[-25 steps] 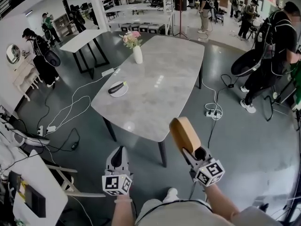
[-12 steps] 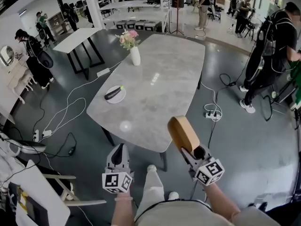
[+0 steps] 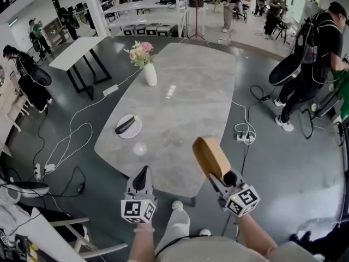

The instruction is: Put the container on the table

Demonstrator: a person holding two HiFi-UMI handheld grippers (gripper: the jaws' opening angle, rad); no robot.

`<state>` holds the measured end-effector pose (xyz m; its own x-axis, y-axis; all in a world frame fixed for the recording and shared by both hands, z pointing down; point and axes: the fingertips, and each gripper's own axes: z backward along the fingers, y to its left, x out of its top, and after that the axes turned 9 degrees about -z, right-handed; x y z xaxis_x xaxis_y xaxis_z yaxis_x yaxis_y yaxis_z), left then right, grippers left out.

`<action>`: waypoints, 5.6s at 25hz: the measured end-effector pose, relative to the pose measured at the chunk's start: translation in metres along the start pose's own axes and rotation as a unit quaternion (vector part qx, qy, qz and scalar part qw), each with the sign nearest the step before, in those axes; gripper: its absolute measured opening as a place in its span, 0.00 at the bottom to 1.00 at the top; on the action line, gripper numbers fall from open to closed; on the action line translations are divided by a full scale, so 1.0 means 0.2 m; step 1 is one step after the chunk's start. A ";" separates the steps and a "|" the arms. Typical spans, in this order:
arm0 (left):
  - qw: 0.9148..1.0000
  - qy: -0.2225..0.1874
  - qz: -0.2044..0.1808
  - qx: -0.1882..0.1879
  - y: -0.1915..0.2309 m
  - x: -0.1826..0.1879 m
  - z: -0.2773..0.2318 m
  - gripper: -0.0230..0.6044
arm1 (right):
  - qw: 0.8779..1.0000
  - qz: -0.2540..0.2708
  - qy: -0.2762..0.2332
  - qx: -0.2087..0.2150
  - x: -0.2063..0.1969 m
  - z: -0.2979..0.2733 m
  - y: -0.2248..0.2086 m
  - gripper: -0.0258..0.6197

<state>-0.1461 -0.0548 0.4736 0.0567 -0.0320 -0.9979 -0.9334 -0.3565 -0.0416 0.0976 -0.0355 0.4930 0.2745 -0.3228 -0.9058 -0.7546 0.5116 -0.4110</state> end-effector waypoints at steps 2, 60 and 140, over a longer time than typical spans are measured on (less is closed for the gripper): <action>1.000 0.006 0.000 -0.003 0.04 -0.03 -0.06 0.05 | 1.000 -0.005 0.004 -0.003 -0.02 -0.06 -0.02 0.38; 0.997 0.068 0.019 0.004 0.31 -0.26 -0.82 0.05 | 0.963 -0.247 0.105 -0.007 -0.14 -1.22 -0.52 0.38; 0.995 0.073 0.062 0.037 0.42 -0.29 -0.81 0.05 | 0.864 -0.358 0.348 0.057 -0.55 -1.38 -0.35 0.16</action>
<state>-0.1707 -0.2342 0.5367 -0.0154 -0.2084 -0.9779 -0.9596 -0.2717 0.0730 -0.0444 -0.2563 0.6508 0.1923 -0.9699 -0.1491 -0.4652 0.0436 -0.8841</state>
